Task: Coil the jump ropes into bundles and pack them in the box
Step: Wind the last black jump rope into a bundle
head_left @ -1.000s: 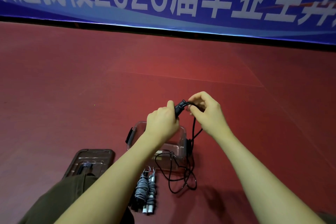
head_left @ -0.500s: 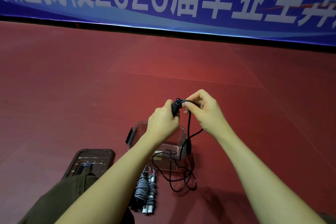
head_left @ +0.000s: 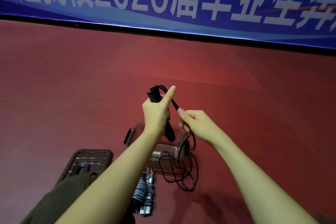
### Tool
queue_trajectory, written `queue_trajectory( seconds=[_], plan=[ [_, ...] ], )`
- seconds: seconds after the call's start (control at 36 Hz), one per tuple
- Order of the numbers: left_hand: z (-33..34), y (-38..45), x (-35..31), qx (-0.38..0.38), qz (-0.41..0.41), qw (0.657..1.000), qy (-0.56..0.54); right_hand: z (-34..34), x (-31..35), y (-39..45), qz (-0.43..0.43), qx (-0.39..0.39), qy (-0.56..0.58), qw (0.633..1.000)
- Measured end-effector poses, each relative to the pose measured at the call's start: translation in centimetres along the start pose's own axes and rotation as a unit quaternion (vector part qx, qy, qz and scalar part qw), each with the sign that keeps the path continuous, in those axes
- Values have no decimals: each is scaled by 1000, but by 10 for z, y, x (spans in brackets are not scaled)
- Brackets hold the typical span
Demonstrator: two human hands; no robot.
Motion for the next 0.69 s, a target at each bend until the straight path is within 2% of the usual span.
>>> queue_trajectory(
  seconds=[0.08,0.17,0.25,0.33,0.44,0.53,0.58,0.69],
  plan=[
    [-5,4,-5,-51,16,999,6,1,-6,-1,66,-5,66,996],
    [-3,4,-6,-62,15,998,-2,-9,-10,1,97,-96,2,991],
    [6,2,-5,-54,6,998,-37,-14,-7,0,85,-169,-72,979],
    [16,1,-2,-54,-22,991,-124,-11,-9,2,100,-182,-76,975],
    [25,3,7,-48,-61,961,-266,-10,-14,10,128,-181,-10,975],
    [29,4,13,-26,-84,947,-310,-15,-15,11,121,-198,-10,973],
    [28,5,16,-12,-93,961,-262,-21,-18,11,132,-220,-11,966],
    [5,10,20,-11,-56,998,-16,-39,-26,13,134,-274,-36,952]
  ],
)
Point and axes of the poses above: each hand's wrist, its own y-axis towards the middle knuckle, its own z-axis out of the palm, x = y × z, the point moved 9 cm from there along y, towards the middle knuckle, and after that the axes turned 7 degrees about z, right-handed, at the moved point
